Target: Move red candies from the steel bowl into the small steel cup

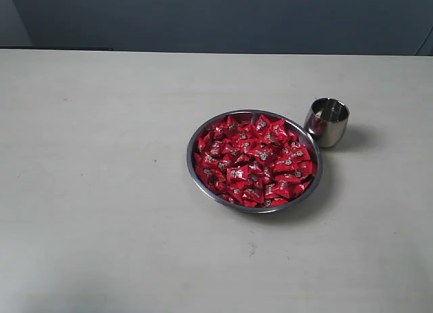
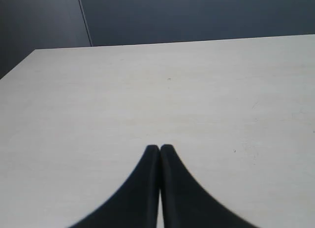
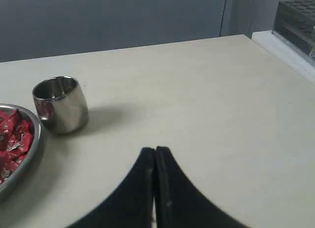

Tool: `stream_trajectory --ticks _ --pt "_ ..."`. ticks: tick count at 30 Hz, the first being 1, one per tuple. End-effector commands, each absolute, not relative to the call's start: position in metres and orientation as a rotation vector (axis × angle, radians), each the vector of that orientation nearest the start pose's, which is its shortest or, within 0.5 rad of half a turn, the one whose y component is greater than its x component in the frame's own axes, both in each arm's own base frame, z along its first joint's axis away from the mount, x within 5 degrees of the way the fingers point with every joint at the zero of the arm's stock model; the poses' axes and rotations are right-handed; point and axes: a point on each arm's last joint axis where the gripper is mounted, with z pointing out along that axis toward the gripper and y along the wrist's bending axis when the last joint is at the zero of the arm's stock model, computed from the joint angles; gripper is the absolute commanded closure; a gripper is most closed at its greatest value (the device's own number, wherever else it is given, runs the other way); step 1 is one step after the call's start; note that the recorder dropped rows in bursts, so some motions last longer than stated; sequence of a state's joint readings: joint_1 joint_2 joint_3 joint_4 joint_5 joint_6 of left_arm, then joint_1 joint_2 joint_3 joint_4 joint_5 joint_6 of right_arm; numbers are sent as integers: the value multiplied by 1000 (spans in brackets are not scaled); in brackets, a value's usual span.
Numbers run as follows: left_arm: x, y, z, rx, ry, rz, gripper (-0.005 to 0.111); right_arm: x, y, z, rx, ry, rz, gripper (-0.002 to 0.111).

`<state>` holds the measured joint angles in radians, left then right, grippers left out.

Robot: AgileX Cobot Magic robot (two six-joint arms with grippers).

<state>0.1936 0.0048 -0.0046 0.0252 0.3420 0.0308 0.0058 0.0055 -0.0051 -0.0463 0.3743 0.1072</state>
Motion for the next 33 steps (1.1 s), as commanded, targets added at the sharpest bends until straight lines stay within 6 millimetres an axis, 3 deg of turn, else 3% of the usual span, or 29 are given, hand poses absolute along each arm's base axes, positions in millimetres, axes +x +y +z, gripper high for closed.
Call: stream_trajectory --ticks 1,11,21,25,33 --pt "53 11 183 -126 1817 179 106 53 -2 182 67 1829 27 109" --pt "53 11 183 -126 1817 179 106 55 -1 219 187 1407 202 109" --pt "53 11 183 -126 1817 179 106 54 -2 227 189 1321 201 109" --pt "53 11 183 -126 1817 179 106 52 -7 233 352 1219 338 109" --pt "53 11 183 -126 1817 179 106 46 -13 246 390 1041 348 109"
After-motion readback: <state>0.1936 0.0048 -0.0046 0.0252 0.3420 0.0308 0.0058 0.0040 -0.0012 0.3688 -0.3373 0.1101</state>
